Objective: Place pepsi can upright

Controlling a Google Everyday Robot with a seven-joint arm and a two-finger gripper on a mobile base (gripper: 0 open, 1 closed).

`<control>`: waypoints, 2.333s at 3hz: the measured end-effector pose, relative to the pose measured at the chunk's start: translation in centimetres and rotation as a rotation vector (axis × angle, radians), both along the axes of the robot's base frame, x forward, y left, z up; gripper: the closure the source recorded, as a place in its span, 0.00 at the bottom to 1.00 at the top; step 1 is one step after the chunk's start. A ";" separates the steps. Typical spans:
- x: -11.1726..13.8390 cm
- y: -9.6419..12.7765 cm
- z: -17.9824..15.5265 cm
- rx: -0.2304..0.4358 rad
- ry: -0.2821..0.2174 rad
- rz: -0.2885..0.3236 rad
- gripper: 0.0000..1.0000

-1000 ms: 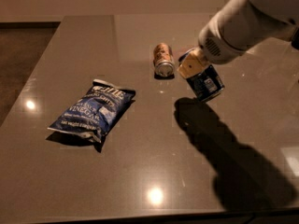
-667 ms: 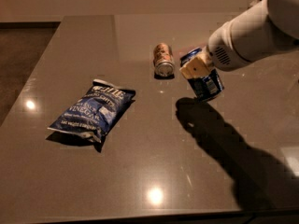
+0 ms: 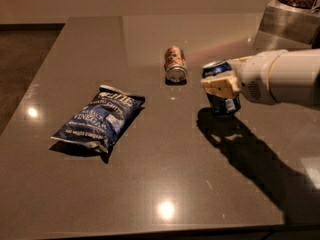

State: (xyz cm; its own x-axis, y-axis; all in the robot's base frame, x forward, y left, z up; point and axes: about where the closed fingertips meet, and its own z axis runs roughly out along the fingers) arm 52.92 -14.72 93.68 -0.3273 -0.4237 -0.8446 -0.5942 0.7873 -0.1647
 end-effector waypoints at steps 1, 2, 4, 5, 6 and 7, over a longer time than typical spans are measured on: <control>0.1 -0.3 -0.3 0.116 -0.091 -0.026 1.00; 0.4 -1.8 -1.0 0.238 -0.164 -0.039 1.00; -1.6 -2.3 -1.7 0.140 -0.366 0.125 0.61; -2.2 -2.2 -2.7 0.069 -0.436 0.189 0.30; -2.4 -2.3 -3.4 0.057 -0.445 0.201 0.07; -2.3 -2.2 -3.3 0.057 -0.446 0.203 0.00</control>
Offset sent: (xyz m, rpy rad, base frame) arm -0.0237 -0.0208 -0.0059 0.1155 -0.4732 0.1282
